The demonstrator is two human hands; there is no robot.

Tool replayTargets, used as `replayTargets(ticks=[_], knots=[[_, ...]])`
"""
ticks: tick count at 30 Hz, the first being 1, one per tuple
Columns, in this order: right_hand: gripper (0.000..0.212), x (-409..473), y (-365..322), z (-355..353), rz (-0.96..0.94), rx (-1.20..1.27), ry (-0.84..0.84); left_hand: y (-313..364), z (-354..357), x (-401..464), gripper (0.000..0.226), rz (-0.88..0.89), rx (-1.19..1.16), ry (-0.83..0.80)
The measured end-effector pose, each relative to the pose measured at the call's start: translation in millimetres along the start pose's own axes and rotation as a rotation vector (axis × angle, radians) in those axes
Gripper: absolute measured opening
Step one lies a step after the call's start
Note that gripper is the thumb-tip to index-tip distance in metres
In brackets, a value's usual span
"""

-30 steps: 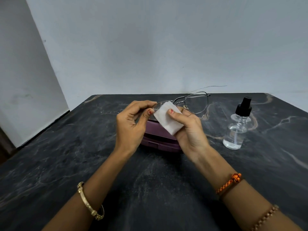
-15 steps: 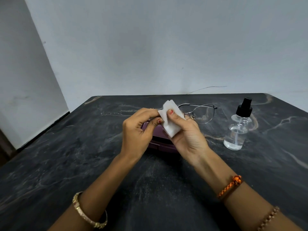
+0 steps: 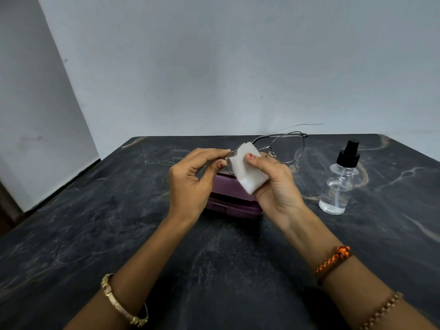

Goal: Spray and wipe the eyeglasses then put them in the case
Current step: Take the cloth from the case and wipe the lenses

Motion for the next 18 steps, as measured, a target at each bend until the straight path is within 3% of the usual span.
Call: replayTargets(ticks=[5,7,9,13,18], knots=[[0.004,-3,3,0,0.025,0.169,0.061,1,6,-5,0.027,0.004,-0.006,-0.029],[0.019,-3,4,2,0.034,0.148,0.048,1,4,-5,0.027,-0.004,-0.01,-0.021],[0.031,-3,8,3,0.039,0.111,0.025,1,3,-5,0.025,0.008,0.0,-0.028],[0.034,-2,11,4,0.056,-0.039,-0.049,1,5,-5,0.026,0.029,0.031,-0.036],[0.014,-3,2,2,-0.007,-0.306,-0.092,0,-1,-1,0.022,-0.002,-0.003,0.008]])
Point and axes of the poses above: each hand's wrist, its own x-axis towards the middle knuckle, its own z-axis out of the palm, y = z × x, the point moved 6 cm from there along x, towards the middle knuckle, and after that the axes turned 1 degree about -z, right-handed, at the moved point
